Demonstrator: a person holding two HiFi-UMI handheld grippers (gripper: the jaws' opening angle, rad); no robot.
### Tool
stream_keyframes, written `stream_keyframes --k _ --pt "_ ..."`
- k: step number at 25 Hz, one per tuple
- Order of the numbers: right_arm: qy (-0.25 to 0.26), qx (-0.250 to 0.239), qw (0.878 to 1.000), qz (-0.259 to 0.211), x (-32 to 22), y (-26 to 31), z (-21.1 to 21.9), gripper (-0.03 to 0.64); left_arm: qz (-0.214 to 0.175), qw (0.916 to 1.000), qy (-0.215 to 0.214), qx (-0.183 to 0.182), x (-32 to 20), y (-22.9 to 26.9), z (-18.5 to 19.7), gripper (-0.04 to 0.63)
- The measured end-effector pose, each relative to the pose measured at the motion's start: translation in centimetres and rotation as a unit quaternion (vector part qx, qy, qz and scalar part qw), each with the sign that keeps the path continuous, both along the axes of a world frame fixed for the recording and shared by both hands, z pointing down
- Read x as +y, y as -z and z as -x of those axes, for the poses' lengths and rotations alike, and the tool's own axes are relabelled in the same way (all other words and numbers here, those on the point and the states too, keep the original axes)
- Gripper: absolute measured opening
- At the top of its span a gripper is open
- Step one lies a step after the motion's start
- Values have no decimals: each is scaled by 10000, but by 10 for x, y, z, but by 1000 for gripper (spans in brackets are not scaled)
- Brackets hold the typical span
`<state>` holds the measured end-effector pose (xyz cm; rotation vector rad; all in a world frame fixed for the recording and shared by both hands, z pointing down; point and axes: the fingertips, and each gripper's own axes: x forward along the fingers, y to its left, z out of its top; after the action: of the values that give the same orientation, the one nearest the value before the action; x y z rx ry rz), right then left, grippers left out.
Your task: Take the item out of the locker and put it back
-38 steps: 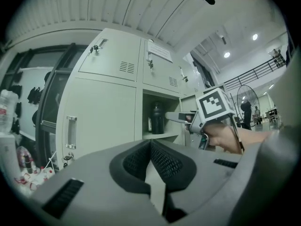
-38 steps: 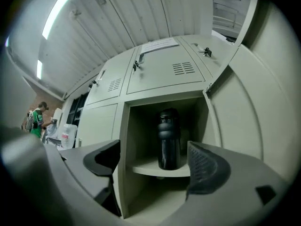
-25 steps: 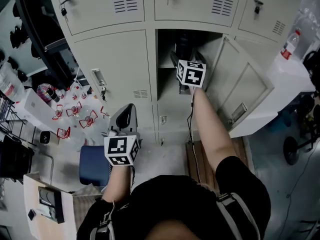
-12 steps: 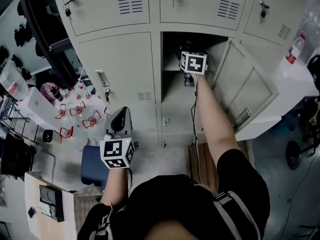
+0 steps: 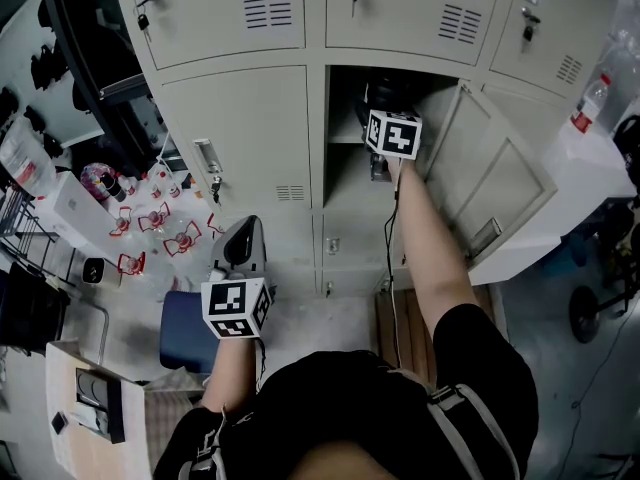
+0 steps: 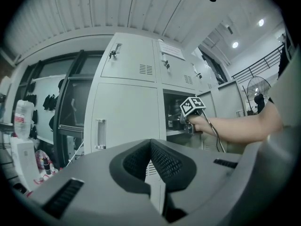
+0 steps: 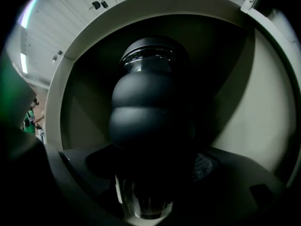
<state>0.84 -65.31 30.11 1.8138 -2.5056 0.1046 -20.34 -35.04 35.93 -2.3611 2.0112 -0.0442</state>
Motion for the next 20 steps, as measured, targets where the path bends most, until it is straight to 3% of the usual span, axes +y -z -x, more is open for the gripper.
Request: stream_keyframes --k 7,20 --pt "580 -884 9925 617 25 2 2 407 -14 9999 -165 17 2 0 -13 12" --pt "831 -580 9931 598 95 -14 -1 407 27 9987 -505 113 7 -4 -36 12"
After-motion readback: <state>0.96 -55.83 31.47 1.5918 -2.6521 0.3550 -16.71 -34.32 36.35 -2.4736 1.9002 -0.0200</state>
